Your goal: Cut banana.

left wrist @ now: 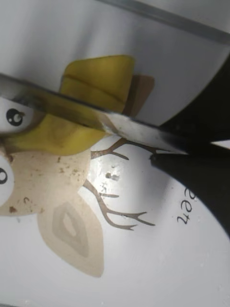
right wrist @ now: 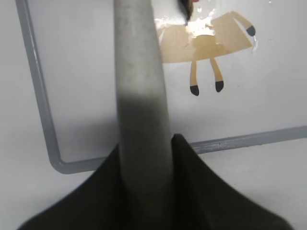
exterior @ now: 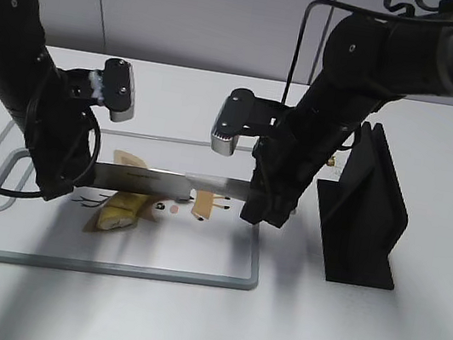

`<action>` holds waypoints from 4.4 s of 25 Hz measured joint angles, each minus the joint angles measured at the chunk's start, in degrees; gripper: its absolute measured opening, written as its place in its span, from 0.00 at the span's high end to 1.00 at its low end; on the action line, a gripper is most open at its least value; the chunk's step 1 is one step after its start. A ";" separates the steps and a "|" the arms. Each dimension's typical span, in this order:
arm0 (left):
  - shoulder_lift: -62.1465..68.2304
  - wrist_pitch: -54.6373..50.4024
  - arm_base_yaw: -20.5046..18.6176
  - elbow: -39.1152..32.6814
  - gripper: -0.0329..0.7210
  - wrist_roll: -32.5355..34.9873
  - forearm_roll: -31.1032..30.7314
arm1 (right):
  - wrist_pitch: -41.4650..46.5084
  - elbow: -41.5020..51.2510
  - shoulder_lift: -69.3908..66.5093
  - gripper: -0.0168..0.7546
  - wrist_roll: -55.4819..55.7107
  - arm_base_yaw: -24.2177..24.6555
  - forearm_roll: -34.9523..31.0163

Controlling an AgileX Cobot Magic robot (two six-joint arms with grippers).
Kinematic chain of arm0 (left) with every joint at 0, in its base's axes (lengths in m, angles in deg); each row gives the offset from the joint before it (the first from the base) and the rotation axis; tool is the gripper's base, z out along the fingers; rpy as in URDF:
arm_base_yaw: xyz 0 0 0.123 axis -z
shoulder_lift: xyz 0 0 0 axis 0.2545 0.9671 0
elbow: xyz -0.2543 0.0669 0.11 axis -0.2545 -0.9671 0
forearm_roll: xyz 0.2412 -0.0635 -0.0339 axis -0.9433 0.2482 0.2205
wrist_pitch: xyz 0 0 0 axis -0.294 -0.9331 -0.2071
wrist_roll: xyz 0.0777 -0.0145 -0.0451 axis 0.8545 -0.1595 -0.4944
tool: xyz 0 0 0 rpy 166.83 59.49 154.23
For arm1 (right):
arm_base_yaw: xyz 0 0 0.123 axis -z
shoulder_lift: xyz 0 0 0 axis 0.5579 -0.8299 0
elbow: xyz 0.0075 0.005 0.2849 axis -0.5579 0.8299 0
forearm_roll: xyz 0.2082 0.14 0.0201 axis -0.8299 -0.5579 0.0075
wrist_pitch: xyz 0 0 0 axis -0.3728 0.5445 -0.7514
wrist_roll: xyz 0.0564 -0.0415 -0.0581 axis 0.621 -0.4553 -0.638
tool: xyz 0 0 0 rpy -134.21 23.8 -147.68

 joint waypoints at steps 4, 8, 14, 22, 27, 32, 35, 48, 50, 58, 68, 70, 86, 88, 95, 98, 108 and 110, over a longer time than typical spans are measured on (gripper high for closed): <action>0.75 -0.25 0.00 0.49 0.90 0.06 -0.06 | -0.15 0.00 -1.07 0.74 0.00 0.00 -0.06; 1.02 0.17 0.00 0.72 0.90 0.11 -0.44 | -0.72 -0.22 -2.93 0.74 0.00 0.00 -0.11; 2.96 2.36 0.00 0.43 0.90 0.16 -0.74 | -3.00 -0.29 -5.28 0.74 -0.21 0.00 -0.21; 5.30 1.81 -0.22 0.89 0.90 0.11 -0.36 | -2.68 -0.96 -6.41 0.73 -0.21 0.00 -0.16; 5.72 1.42 -0.29 1.09 0.90 0.11 -0.22 | -2.41 -1.07 -6.69 0.73 -0.21 0.06 -0.21; 5.72 1.42 -0.29 1.09 0.90 0.11 -0.12 | -2.35 -1.13 -6.69 0.73 -0.21 0.06 -0.21; 5.52 1.42 -0.29 1.09 0.90 0.11 -0.12 | -1.16 -2.11 -6.69 0.73 -0.21 0.16 -0.16; -3.08 -1.43 -0.19 -0.11 0.92 -0.17 -0.09 | 7.26 -6.91 -2.45 0.73 -0.02 0.16 1.43; -5.03 -1.44 -0.19 -0.11 0.93 -0.17 -0.47 | 7.26 -7.03 -1.06 0.73 -0.02 0.16 1.56; -9.81 -1.64 -0.13 -0.11 0.93 -0.17 -1.27 | 7.40 -7.33 1.80 0.73 -0.02 0.16 1.87; -12.38 -3.76 -0.02 -0.12 0.92 -0.22 -1.09 | 8.96 -7.33 3.94 0.73 0.03 0.00 2.03; -13.03 -3.90 -0.02 -0.12 0.87 -0.77 -0.73 | 9.52 -7.33 4.12 0.73 0.10 0.00 2.03; -20.84 -1.60 0.11 -0.12 0.31 -7.15 1.76 | 10.95 -7.39 7.69 0.77 3.11 -0.06 0.95; -22.11 -0.79 -0.33 0.15 0.24 -12.20 0.04 | 11.45 -7.43 9.24 0.77 3.11 -0.06 0.95; -24.10 -5.61 -6.46 7.55 0.16 -38.51 -8.76 | 14.44 -7.46 12.67 0.77 6.83 -0.06 0.95; -24.22 -12.39 -10.51 11.75 0.16 -46.39 -9.79 | 14.53 -7.46 13.73 0.77 14.43 -0.06 0.95; -27.20 -27.23 -16.88 11.73 0.17 -56.41 -12.89 | 22.75 -7.50 17.45 0.77 32.98 -0.06 0.49; -29.71 -27.35 -16.93 9.19 0.17 -56.53 -12.82 | 23.93 -7.50 17.97 0.77 37.25 -0.06 0.49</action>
